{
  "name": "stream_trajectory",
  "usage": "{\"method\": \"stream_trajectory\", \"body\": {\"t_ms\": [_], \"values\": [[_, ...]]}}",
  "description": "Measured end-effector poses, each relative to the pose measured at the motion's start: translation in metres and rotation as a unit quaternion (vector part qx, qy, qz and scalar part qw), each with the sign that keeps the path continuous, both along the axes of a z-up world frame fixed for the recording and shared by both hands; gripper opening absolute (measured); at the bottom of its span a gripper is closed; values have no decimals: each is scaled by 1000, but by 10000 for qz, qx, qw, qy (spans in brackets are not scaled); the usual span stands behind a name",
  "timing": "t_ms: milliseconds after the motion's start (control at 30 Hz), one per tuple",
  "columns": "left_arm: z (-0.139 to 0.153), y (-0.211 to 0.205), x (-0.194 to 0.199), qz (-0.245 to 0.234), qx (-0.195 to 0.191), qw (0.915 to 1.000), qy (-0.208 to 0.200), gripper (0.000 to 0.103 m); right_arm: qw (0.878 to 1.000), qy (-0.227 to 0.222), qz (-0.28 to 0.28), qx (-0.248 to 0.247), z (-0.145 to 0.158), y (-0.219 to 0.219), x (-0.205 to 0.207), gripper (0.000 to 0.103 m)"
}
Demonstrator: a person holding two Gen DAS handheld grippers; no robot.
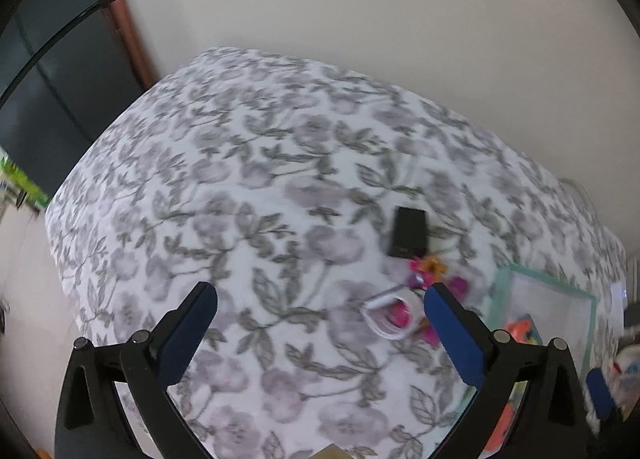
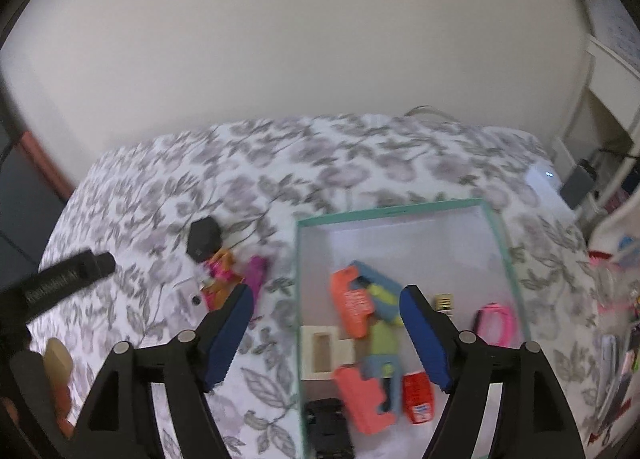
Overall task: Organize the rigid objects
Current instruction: 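Move both grippers back toward the remaining items beside the tray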
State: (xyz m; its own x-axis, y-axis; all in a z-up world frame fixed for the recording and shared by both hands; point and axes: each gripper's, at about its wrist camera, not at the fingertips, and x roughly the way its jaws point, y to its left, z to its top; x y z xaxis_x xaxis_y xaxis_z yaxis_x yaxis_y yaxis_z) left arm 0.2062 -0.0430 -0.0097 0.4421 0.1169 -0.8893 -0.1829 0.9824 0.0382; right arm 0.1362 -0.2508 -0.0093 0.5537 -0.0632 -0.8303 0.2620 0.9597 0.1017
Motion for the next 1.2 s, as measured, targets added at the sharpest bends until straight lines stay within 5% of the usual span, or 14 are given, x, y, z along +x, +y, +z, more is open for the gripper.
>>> {"method": "stream_trajectory", "body": {"t_ms": [467, 633, 800, 1200], "values": [[-57, 24, 21, 189, -186, 9967, 765, 103, 9984, 313, 299, 362, -43, 40, 41, 79], [-88, 21, 28, 117, -656, 9904, 1214, 103, 9983, 471, 187, 299, -58, 36, 51, 79], [-95, 31, 30, 412, -1225, 9840, 1226, 103, 9983, 369, -50, 449, -58, 23, 61, 79], [-104, 34, 36, 580, -1714, 9751, 1279, 103, 9990, 294, -130, 317, -69, 20, 72, 79]]}}
